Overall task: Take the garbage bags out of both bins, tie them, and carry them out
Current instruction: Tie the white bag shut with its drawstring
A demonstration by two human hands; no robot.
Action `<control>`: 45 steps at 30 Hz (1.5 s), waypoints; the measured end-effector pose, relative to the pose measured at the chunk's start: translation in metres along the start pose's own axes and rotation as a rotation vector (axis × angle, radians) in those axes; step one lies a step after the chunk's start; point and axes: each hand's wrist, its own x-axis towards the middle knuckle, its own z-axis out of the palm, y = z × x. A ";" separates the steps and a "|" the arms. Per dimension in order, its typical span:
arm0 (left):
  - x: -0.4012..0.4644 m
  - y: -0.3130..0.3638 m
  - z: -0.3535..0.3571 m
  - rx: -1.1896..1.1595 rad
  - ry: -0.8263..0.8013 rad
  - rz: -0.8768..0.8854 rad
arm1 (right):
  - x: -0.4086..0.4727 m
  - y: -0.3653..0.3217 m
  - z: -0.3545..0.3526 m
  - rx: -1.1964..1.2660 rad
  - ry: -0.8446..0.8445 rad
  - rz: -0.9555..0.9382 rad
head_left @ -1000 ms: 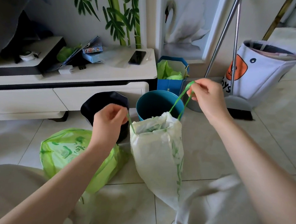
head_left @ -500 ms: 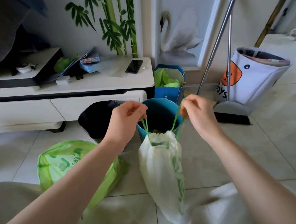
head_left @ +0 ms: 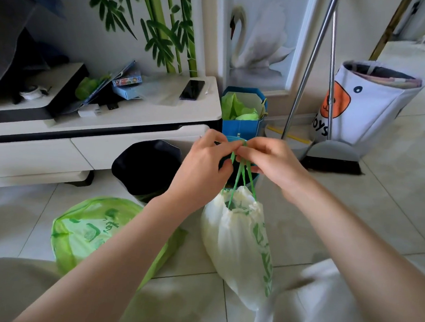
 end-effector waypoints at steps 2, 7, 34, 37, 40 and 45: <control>-0.002 -0.002 -0.003 -0.144 0.114 -0.070 | -0.001 0.000 0.001 -0.040 0.017 -0.036; -0.027 -0.022 0.025 -0.478 -0.102 -0.406 | -0.008 -0.006 0.001 -0.009 -0.024 -0.100; -0.071 -0.072 0.099 -0.373 -0.386 -0.565 | -0.002 -0.005 -0.005 0.047 0.203 -0.251; -0.080 -0.083 0.081 -0.271 -0.528 -0.554 | 0.001 0.004 -0.002 -0.080 0.165 -0.230; -0.081 -0.096 0.057 -0.220 -0.439 -0.486 | 0.000 0.005 0.003 -0.121 0.100 -0.257; -0.087 -0.095 0.035 -0.237 -0.426 -0.451 | 0.001 0.009 0.013 -0.134 0.027 -0.296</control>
